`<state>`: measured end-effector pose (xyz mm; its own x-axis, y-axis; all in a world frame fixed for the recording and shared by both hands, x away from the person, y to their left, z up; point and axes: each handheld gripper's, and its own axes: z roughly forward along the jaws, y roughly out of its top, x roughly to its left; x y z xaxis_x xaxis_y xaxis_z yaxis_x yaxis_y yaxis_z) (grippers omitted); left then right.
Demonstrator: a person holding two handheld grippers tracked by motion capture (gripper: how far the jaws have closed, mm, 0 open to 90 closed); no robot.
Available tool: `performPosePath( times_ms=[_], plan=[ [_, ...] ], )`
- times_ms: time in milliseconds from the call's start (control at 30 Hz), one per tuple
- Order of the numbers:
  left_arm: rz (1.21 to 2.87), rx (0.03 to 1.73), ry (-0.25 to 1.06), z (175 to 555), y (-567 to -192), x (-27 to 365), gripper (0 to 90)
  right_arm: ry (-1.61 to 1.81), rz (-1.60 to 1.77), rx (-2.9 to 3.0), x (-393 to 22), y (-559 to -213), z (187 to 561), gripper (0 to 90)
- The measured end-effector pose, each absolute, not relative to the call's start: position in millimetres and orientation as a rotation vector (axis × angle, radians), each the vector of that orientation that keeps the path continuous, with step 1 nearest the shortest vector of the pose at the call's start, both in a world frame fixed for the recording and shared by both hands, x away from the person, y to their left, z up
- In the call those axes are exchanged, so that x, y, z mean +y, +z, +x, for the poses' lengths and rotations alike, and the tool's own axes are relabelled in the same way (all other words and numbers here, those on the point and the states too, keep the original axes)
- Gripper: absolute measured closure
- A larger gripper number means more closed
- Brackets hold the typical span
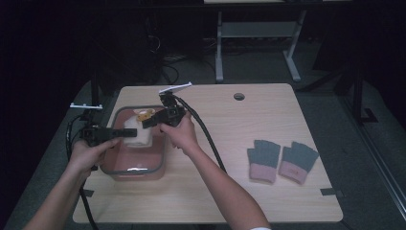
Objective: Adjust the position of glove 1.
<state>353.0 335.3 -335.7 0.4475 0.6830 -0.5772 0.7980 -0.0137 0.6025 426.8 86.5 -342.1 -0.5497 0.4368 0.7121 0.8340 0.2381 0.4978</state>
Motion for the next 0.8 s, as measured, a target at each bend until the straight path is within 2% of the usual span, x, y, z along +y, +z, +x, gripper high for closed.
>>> performPosePath(
  times_ms=[800],
  plan=[
    [1.800, 1.415, -0.192, 358, -378, 339, 67.6, -1.115, -1.214, -2.077, 104, -397, 435, 79.8]
  ],
)
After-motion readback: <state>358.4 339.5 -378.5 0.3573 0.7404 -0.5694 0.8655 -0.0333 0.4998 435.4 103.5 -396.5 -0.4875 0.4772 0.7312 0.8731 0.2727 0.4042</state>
